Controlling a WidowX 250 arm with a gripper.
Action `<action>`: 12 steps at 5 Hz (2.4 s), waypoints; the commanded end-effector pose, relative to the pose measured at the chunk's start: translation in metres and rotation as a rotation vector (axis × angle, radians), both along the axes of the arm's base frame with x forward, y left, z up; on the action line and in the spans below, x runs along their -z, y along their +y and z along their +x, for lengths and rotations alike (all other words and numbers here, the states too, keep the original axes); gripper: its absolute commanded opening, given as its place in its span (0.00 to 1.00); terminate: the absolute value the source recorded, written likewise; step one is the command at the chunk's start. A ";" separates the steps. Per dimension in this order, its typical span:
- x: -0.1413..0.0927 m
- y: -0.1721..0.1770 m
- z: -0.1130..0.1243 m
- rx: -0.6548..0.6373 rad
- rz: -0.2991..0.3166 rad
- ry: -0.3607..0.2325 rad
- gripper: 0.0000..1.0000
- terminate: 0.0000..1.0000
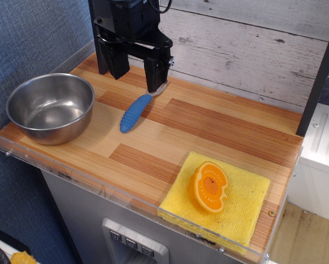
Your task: Place the orange inside the pot
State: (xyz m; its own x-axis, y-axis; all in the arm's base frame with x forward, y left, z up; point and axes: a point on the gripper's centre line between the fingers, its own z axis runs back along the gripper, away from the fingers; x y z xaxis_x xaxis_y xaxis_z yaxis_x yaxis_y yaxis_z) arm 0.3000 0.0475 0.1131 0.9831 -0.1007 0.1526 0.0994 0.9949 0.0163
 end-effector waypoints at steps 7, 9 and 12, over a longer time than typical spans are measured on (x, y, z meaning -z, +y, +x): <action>0.037 -0.093 -0.056 0.172 -0.031 0.047 1.00 0.00; 0.051 -0.121 -0.061 0.195 -0.019 0.017 1.00 0.00; 0.079 -0.121 -0.059 0.132 0.022 -0.027 1.00 0.00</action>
State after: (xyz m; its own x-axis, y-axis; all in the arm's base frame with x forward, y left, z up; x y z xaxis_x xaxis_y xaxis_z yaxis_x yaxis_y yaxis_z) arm 0.2380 -0.0747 0.0283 0.9601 -0.2357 0.1507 0.2320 0.9718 0.0419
